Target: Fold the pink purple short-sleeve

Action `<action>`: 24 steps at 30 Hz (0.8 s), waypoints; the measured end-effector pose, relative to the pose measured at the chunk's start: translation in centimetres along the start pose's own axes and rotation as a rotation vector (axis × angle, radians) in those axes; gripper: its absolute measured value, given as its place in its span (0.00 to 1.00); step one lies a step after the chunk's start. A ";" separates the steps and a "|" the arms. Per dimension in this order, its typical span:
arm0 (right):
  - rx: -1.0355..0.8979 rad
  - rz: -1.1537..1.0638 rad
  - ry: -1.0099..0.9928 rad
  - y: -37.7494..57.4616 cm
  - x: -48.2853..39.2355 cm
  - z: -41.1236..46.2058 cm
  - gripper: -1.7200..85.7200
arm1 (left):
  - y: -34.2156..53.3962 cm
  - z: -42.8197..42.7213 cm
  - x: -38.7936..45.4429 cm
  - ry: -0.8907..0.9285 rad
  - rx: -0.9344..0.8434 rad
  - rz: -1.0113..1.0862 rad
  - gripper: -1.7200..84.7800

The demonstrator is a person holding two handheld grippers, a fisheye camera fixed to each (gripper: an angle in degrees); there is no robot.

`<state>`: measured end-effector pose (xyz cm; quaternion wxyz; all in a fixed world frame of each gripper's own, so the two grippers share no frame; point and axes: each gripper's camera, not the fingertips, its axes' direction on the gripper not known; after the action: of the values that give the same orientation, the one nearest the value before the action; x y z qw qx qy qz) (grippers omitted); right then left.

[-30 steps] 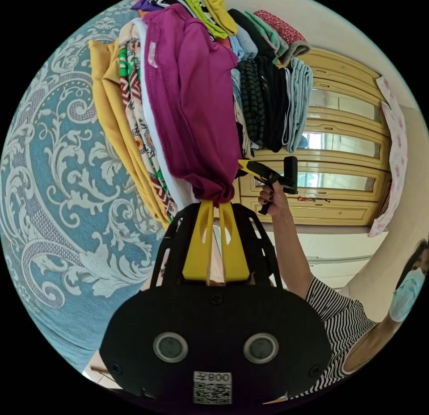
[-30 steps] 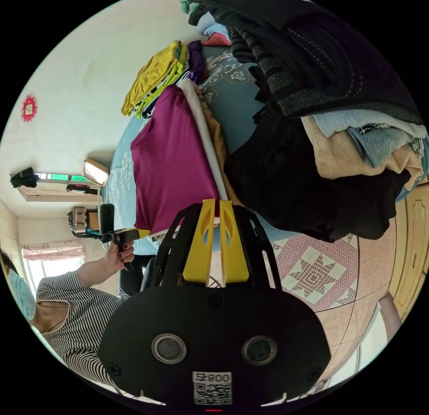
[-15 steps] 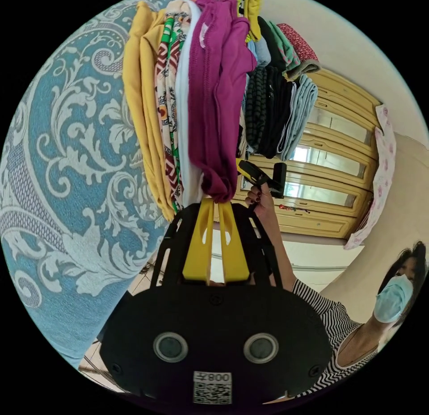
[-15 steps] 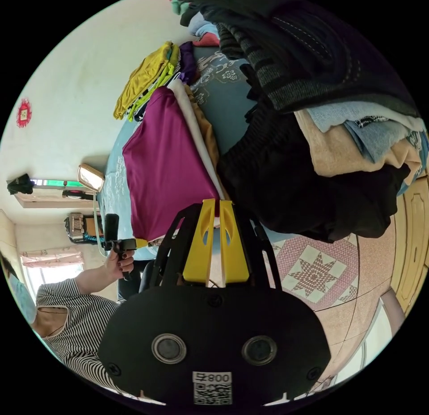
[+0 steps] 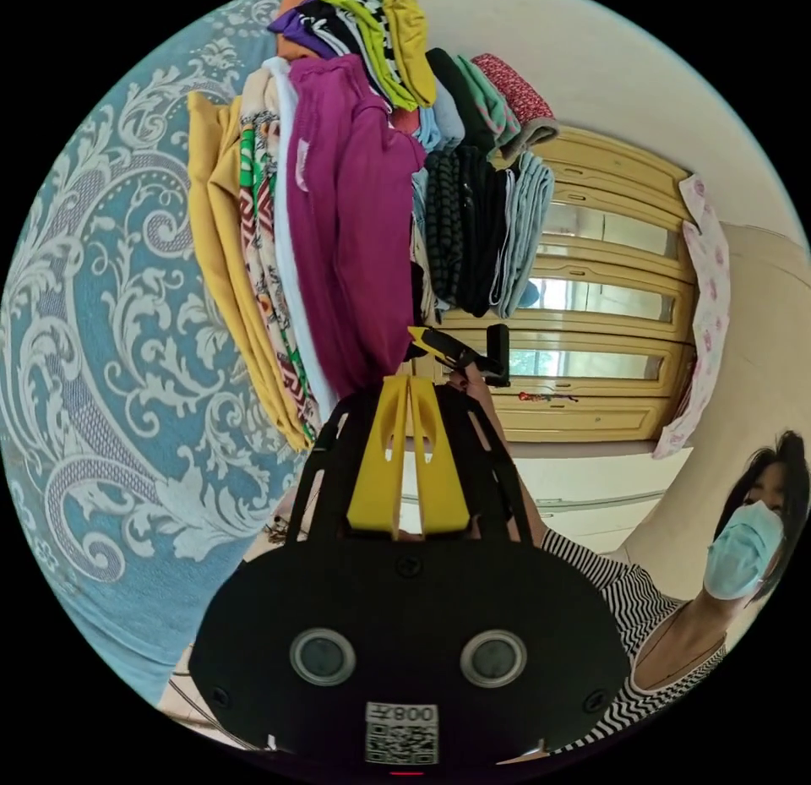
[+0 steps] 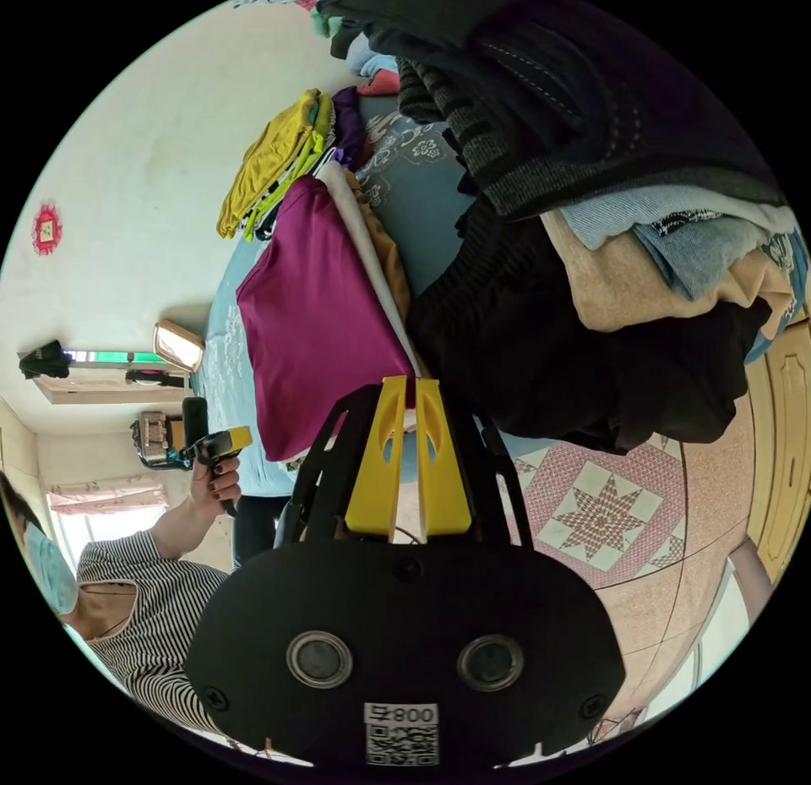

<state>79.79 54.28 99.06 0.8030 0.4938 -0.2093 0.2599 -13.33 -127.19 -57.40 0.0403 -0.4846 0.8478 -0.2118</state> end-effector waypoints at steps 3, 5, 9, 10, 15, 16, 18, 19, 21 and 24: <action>0.043 0.025 0.012 1.1 -0.3 -0.8 0.03 | -0.6 0.5 -0.9 -0.111 -0.041 -0.027 0.02; 0.098 0.035 0.046 2.3 -1.0 -1.8 0.02 | -0.5 0.4 -1.3 -0.095 -0.036 -0.029 0.02; 0.171 -0.067 0.017 4.0 -4.8 -2.1 0.02 | 0.2 -0.5 -0.6 -0.110 -0.005 -0.007 0.02; 0.176 -0.109 0.030 4.3 -6.5 -1.5 0.02 | 0.3 -0.6 -0.3 -0.113 0.000 0.005 0.02; 0.107 -0.193 0.185 4.3 -11.6 3.3 0.02 | 0.4 -1.1 1.5 -0.214 -0.005 0.078 0.02; 0.055 -0.189 0.254 4.0 -12.2 5.0 0.02 | 0.3 -1.1 1.6 -0.239 -0.018 0.086 0.02; 0.045 -0.191 0.296 4.1 -13.2 6.4 0.02 | 0.2 -1.1 1.9 -0.283 -0.058 0.104 0.02; 0.069 -0.179 0.303 4.3 -13.9 6.4 0.02 | 0.2 -1.2 2.1 -0.283 -0.058 0.106 0.02; 0.118 -0.169 0.315 5.0 -15.2 5.9 0.02 | 0.6 -2.1 3.2 -0.285 -0.031 0.146 0.02; 0.209 -0.199 0.343 6.7 -18.2 5.3 0.02 | 1.0 -2.5 4.3 -0.299 -0.022 0.190 0.02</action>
<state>60.99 48.22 95.08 0.7931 0.5409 0.0084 0.2797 -17.10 -129.50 -54.95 0.1803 -0.4287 0.8766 -0.1233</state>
